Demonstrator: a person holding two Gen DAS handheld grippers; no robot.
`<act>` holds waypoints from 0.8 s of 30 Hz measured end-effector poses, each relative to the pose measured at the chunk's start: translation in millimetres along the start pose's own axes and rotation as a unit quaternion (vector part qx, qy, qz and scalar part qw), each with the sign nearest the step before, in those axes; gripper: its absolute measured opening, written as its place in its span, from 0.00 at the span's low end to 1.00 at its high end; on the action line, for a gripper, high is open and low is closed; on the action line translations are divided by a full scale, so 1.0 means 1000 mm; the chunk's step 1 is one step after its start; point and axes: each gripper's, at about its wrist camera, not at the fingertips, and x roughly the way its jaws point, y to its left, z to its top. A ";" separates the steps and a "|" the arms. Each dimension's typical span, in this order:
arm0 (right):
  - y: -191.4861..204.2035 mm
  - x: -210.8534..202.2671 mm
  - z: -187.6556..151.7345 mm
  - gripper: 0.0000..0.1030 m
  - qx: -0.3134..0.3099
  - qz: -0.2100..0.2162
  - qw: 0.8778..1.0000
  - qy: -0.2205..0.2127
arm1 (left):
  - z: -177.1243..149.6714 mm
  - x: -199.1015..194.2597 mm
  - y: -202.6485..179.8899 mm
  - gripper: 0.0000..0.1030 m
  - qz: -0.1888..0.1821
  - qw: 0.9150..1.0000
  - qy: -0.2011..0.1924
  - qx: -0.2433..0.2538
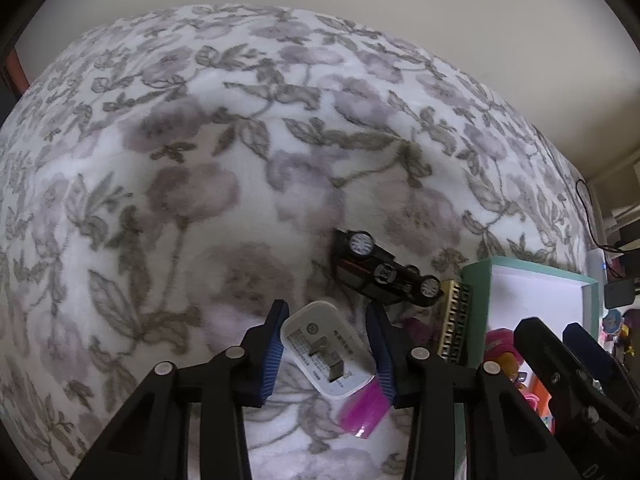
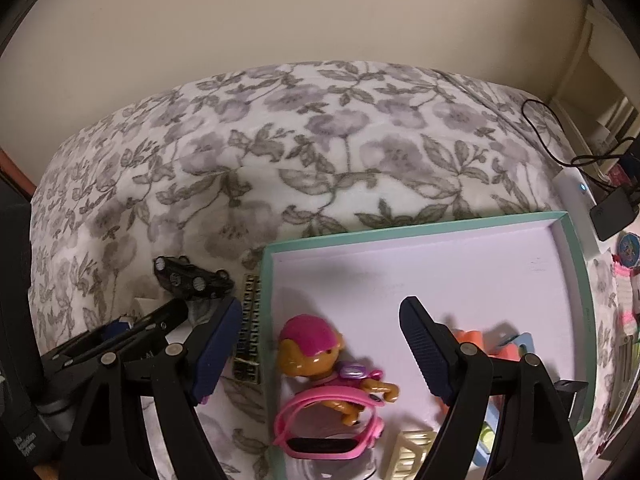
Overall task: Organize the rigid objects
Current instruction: 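Grasp the white charger plug with the left gripper while the right gripper grasps the purple lighter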
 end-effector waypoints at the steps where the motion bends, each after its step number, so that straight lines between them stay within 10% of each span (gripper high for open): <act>1: 0.002 0.000 0.000 0.79 -0.002 0.001 1.000 0.000 | 0.001 -0.001 0.002 0.42 0.006 1.000 -0.002 -0.001; 24: 0.065 0.011 -0.020 0.66 -0.055 0.090 0.994 0.026 | 0.003 -0.018 0.081 0.41 0.070 0.996 -0.014 -0.052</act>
